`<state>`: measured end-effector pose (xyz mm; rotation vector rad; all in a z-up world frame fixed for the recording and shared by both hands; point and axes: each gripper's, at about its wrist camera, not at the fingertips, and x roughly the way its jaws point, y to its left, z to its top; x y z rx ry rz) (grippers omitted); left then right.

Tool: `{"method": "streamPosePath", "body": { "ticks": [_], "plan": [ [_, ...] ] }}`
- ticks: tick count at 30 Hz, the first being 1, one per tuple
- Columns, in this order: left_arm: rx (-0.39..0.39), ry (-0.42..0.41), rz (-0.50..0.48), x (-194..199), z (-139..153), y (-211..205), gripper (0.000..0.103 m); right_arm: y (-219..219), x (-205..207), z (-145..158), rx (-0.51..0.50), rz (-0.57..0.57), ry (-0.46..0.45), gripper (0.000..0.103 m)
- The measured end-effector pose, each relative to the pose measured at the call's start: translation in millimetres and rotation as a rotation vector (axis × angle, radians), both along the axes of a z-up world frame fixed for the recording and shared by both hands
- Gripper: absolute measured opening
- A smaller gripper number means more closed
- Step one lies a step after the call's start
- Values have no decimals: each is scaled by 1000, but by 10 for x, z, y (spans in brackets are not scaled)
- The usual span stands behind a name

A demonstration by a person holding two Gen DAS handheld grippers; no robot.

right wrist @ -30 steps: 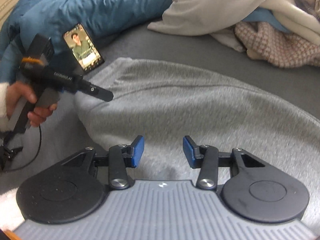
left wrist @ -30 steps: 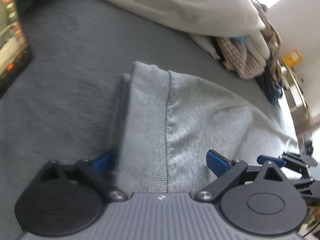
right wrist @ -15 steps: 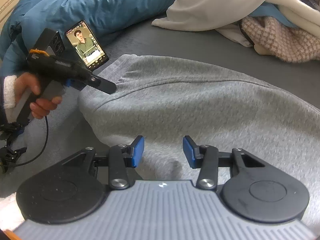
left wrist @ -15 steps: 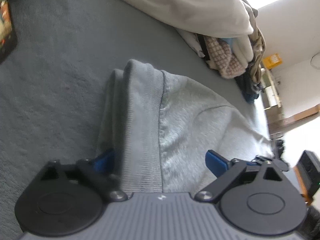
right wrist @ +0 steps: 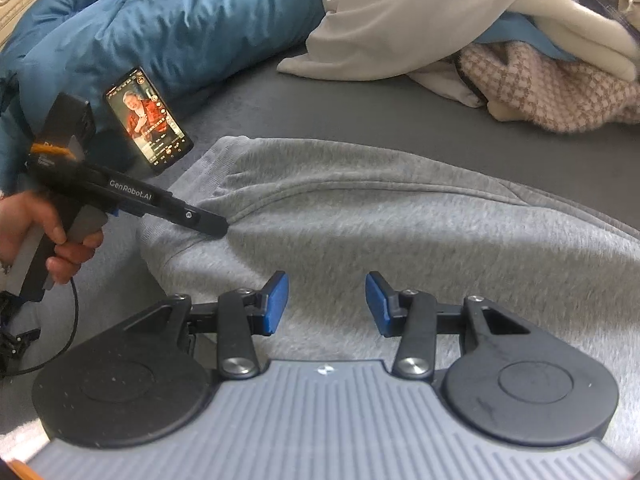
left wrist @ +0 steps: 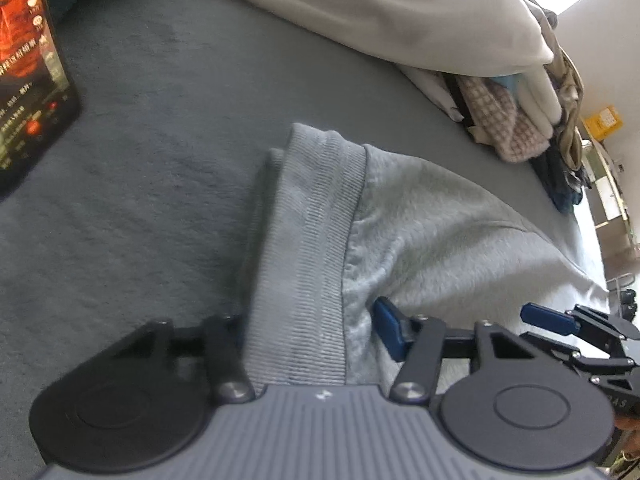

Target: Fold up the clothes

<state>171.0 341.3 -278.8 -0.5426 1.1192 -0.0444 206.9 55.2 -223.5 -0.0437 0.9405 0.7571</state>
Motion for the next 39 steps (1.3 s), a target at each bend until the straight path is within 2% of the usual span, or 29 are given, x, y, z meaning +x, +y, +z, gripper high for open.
{"method": "streamPosePath", "body": {
  "ticks": [4, 7, 15, 19, 25, 28, 31, 34, 36, 37, 39],
  "plan": [
    [38, -7, 28, -8, 109, -39, 25, -56, -3, -2, -4, -8, -8, 42],
    [-7, -8, 85, -42, 176, 38, 15, -137, 11, -4, 4, -32, -10, 42],
    [-4, -13, 133, -15, 444, -168, 12, -422, 54, 12, 53, -113, -11, 42],
    [-4, -52, 124, 29, 750, -429, 11, -620, 48, 23, 77, -149, -14, 42],
    [34, -119, 10, 273, 1257, -1205, 12, -1138, 78, 62, 119, -256, -10, 42],
    [56, -151, -70, 480, 1313, -1752, 12, -1503, 81, 70, 155, -347, 9, 42],
    [104, -154, -187, 574, 1172, -2386, 15, -1884, 51, 58, 193, -447, 38, 42],
    [172, -138, -360, 603, 918, -3015, 29, -2218, -3, -4, 207, -530, 61, 42],
    [240, -91, -496, 590, 713, -3422, 50, -2413, -39, -80, 209, -586, 88, 42],
    [273, -86, -546, 544, 679, -3562, 53, -2492, -55, -128, 208, -613, 106, 42],
    [312, -137, -621, 393, 732, -3748, 62, -2649, -84, -219, 211, -660, 137, 42]
  ]
}}
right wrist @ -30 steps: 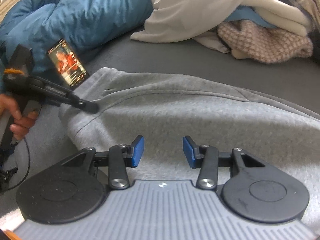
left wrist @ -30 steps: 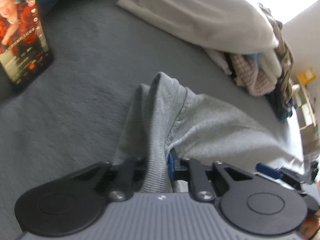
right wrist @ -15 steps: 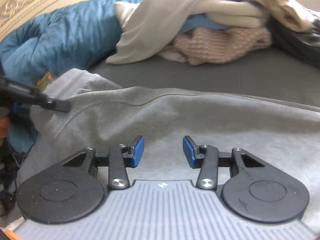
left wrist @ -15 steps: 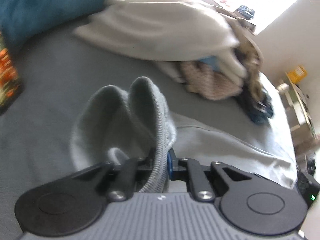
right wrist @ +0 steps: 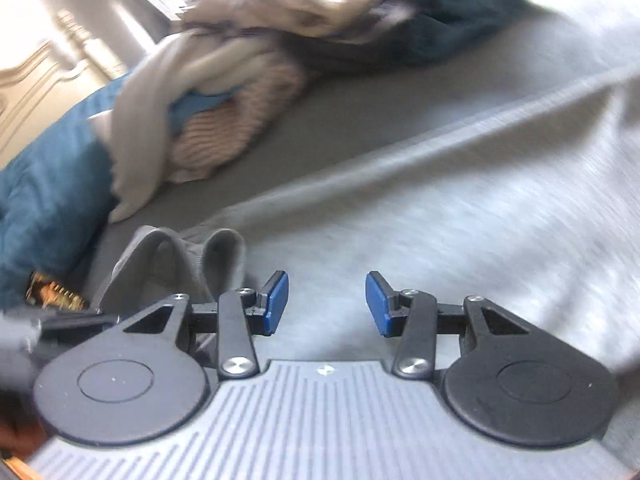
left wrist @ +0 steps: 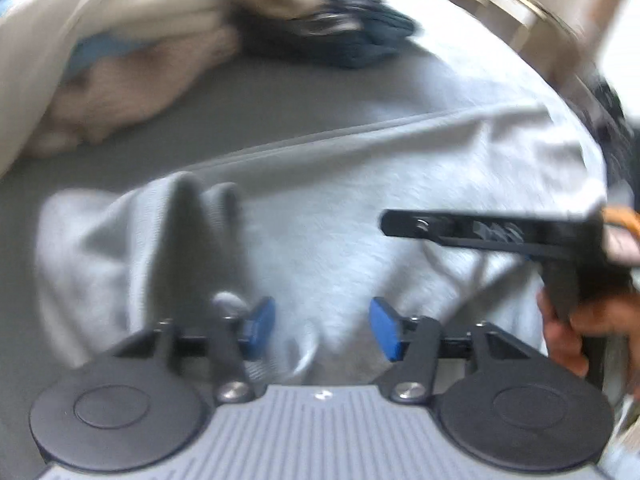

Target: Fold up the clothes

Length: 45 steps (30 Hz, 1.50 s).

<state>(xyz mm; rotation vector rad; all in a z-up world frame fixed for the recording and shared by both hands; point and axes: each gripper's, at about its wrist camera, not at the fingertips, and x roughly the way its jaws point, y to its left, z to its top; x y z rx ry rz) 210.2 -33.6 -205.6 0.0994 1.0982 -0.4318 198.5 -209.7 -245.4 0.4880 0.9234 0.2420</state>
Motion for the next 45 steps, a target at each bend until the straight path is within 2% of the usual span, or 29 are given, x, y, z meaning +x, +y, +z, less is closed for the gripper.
{"method": "streamPosePath", "body": {
  "ticks": [3, 5, 8, 11, 15, 19, 25, 29, 32, 36, 38, 41, 42, 44, 45],
  "plan": [
    [-72, -95, -84, -194, 248, 27, 72, -167, -39, -89, 37, -47, 18, 42],
    [-133, -143, -91, -245, 406, 203, 75, -202, -53, -114, 68, -58, 14, 42],
    [-187, -198, -14, -294, 569, 621, 74, -93, -5, -69, 136, -5, -28, 42],
    [-218, -221, 88, -251, 597, 980, 74, 111, 96, -10, 198, 76, -71, 42],
    [-206, -187, 138, -134, 425, 1231, 70, 459, 294, -17, 256, 179, -63, 42],
    [-210, -146, 77, -150, 199, 1251, 70, 768, 493, -99, 225, 269, -3, 42],
    [-139, -140, -29, -201, -69, 1151, 67, 964, 670, -237, 241, 300, 62, 41],
    [-109, -137, -86, -221, -183, 1096, 67, 979, 707, -318, 280, 290, 89, 28],
    [-94, -140, -120, -250, -220, 1059, 67, 1019, 723, -369, 286, 301, 108, 28],
    [-88, -143, -151, -297, -231, 1021, 67, 1023, 722, -342, 291, 301, 73, 10],
    [-86, -153, -187, -332, -244, 943, 67, 936, 692, -305, 319, 281, 48, 8],
    [-48, -166, -252, -386, -334, 764, 67, 836, 670, -365, 331, 249, 81, 10],
    [-31, -161, -265, -396, -393, 716, 68, 808, 672, -396, 322, 240, 105, 16],
    [-2, -156, -279, -417, -486, 664, 69, 725, 673, -374, 289, 211, 131, 18],
    [8, -163, -284, -436, -506, 652, 69, 667, 653, -325, 286, 191, 120, 25]
  ]
}}
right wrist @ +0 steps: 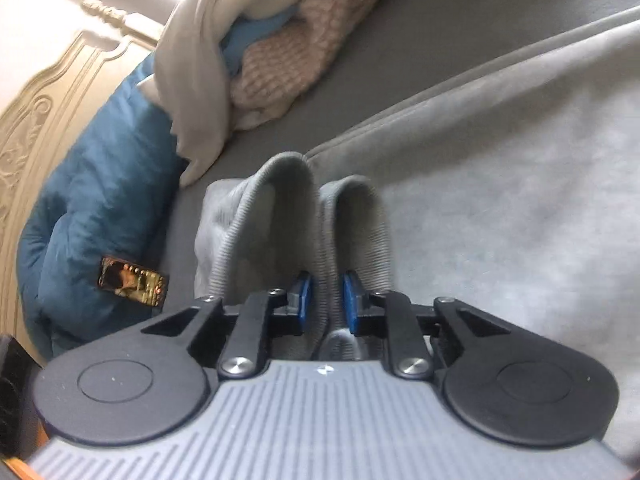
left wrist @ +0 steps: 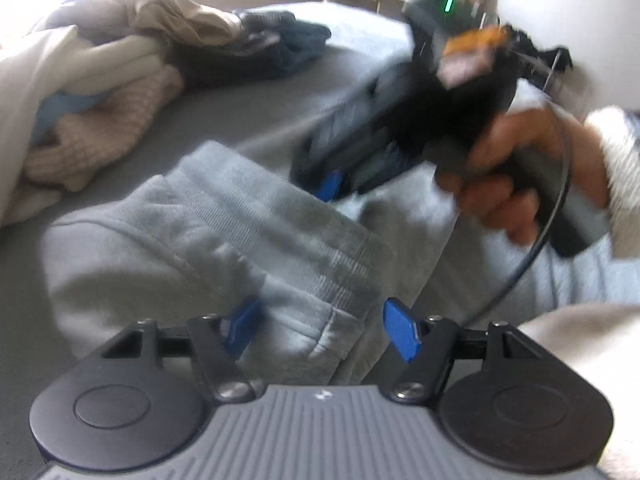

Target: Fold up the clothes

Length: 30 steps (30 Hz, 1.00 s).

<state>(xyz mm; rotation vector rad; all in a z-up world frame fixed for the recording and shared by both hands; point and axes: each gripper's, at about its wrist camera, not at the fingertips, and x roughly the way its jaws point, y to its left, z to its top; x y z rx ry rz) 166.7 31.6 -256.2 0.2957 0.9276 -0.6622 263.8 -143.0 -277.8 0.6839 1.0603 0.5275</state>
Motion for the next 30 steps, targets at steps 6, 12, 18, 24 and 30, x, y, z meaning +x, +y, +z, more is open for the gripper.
{"method": "streamPosePath", "body": {
  "ticks": [6, 12, 18, 24, 30],
  "plan": [
    [10, -22, -14, -64, -47, -5, 73, -69, -174, 384, 82, 50, -178, 52],
    [8, -34, -12, -95, -100, 26, 74, 223, -96, 156, -260, 95, -89, 50],
    [-9, -41, -22, -72, -145, 87, 75, -124, 13, 38, 19, -51, -16, 54],
    [-22, -45, -43, -51, -195, 150, 76, -177, 164, -206, 152, -81, 133, 66],
    [-44, -47, -48, -31, -230, 211, 76, 146, 200, -222, 143, 77, 151, 72]
  ]
}}
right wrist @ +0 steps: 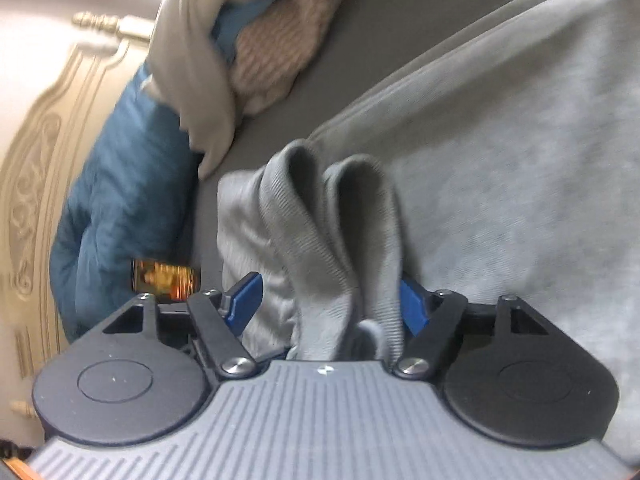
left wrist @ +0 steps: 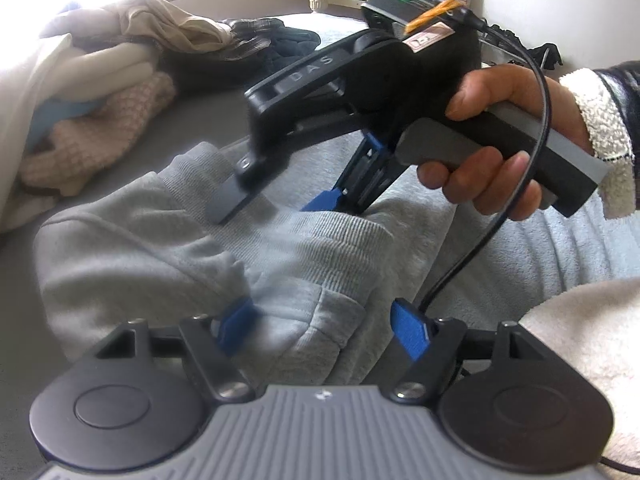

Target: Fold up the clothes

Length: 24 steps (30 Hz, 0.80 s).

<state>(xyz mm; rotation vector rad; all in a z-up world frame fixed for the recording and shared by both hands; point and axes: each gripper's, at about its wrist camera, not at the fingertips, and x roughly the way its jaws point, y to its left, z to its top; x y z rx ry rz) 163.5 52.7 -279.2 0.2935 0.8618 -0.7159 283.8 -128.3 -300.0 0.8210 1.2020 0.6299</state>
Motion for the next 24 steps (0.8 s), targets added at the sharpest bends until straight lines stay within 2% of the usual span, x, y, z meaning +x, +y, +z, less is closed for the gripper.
{"method": "streamPosePath", "body": {
  "ticks": [7, 10, 13, 15, 17, 20, 24],
  "plan": [
    [-48, 10, 15, 30, -3, 95, 76, 29, 14, -151, 100, -3, 67, 71],
    [-70, 14, 27, 51, 3, 131, 76, 167, 80, -157, 85, 16, 72, 66],
    [-91, 23, 41, 82, 35, 167, 76, 268, 115, -116, 29, 52, 62, 54],
    [-110, 35, 53, 105, 79, 210, 76, 337, 129, -96, -16, 58, 67, 37],
    [-125, 48, 65, 125, 113, 249, 76, 354, 117, -81, -29, 49, 77, 33],
    [-156, 72, 80, 164, 150, 303, 76, 390, 88, -26, -63, 48, 76, 32],
    [-189, 98, 90, 205, 125, 361, 76, 447, 56, 43, -109, 32, 89, 42]
  ]
}}
